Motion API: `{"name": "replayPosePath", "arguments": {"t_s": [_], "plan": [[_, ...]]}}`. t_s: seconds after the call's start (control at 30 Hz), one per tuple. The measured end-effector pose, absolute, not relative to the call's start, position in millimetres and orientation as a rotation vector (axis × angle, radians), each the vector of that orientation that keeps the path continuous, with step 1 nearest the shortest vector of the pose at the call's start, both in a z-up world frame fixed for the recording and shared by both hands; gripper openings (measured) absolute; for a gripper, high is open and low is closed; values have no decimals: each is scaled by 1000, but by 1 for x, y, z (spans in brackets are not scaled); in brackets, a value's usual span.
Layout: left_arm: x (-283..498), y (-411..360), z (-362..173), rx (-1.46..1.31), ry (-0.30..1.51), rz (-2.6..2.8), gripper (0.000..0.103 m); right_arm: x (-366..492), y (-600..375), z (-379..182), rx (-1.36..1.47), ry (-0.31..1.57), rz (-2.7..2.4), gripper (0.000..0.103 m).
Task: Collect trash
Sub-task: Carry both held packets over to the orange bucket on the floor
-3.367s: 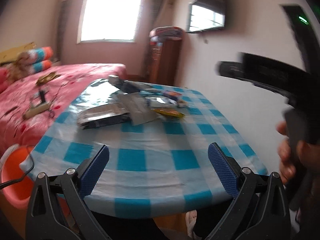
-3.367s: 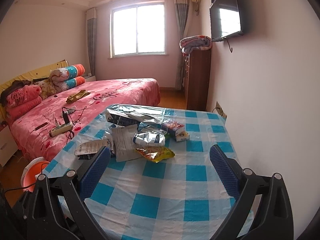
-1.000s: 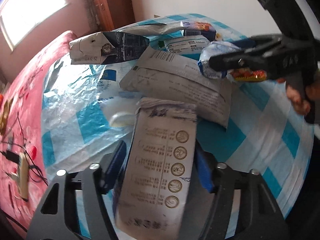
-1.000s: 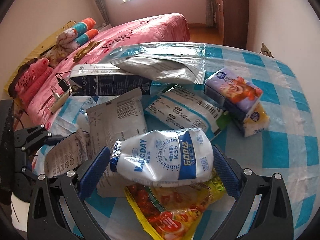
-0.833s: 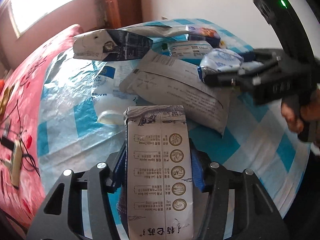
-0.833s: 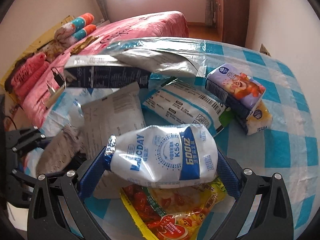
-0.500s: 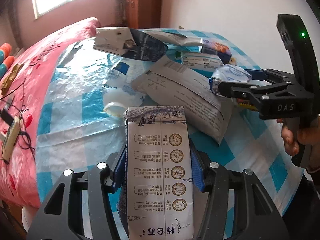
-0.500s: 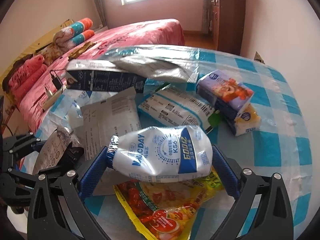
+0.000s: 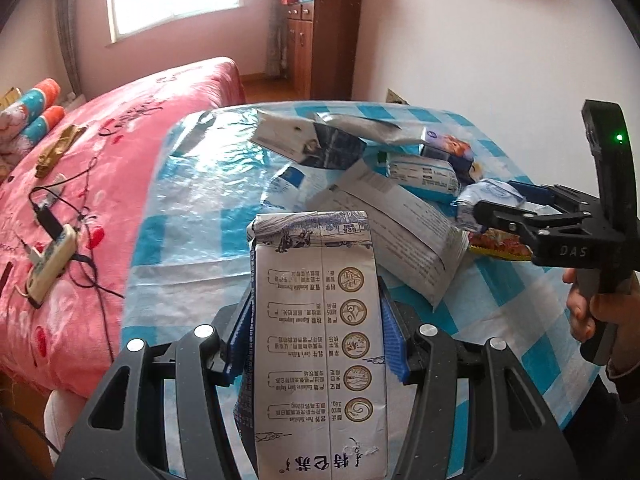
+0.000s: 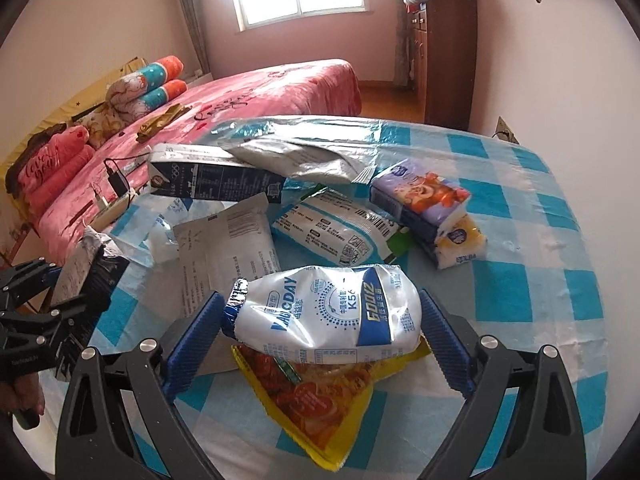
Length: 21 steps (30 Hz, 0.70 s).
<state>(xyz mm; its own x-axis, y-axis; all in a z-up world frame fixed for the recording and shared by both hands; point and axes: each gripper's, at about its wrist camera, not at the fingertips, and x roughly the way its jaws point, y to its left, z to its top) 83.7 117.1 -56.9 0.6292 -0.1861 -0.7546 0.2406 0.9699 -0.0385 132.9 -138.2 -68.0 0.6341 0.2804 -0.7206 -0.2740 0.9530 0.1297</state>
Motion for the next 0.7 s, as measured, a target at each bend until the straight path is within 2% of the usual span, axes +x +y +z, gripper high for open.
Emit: {"name": "replayPosePath", "arguments": {"t_s": [0.4, 0.7], "plan": [[53, 156, -22, 55, 774, -140, 56, 104, -126, -38, 20, 760, 378, 94], [9, 236, 2, 27, 731, 63, 56, 71, -44, -18, -69, 744, 596, 94]]}}
